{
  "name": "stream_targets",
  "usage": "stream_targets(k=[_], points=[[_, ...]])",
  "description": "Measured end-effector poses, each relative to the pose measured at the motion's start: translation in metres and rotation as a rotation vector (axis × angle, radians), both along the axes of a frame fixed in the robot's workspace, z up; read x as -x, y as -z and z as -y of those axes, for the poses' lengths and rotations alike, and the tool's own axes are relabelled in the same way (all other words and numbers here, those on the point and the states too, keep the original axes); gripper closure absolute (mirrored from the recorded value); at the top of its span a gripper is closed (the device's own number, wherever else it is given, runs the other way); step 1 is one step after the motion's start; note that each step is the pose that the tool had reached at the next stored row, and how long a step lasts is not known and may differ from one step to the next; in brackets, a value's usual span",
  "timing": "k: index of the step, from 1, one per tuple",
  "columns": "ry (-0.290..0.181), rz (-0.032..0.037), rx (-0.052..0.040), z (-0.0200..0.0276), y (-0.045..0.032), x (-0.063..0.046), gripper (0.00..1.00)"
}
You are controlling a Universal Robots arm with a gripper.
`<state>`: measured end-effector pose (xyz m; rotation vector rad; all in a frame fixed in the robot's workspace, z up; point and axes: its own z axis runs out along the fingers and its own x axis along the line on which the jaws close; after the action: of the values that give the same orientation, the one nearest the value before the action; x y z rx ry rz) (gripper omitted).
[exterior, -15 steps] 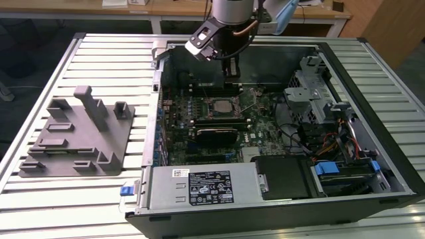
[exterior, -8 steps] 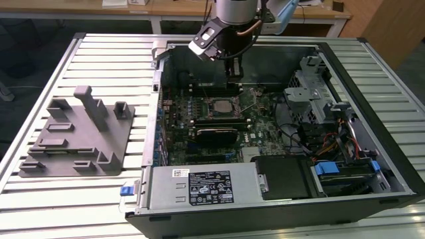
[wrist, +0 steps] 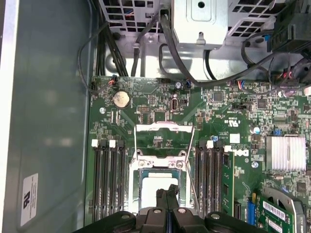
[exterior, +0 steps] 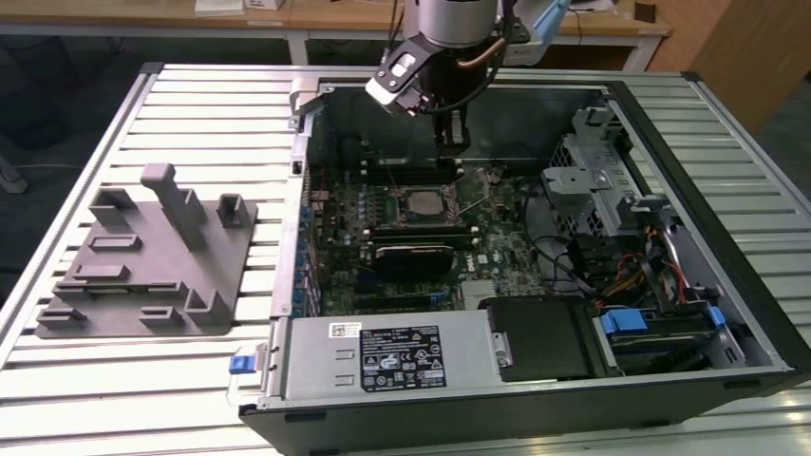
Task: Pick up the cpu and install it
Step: 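Close the cpu cover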
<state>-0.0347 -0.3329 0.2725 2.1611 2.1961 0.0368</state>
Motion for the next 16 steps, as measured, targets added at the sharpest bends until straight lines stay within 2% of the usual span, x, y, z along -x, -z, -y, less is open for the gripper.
stream_targets(k=[16], points=[[0.000,0.0000,0.0000,0.0000,0.0000,-0.018,0.89]])
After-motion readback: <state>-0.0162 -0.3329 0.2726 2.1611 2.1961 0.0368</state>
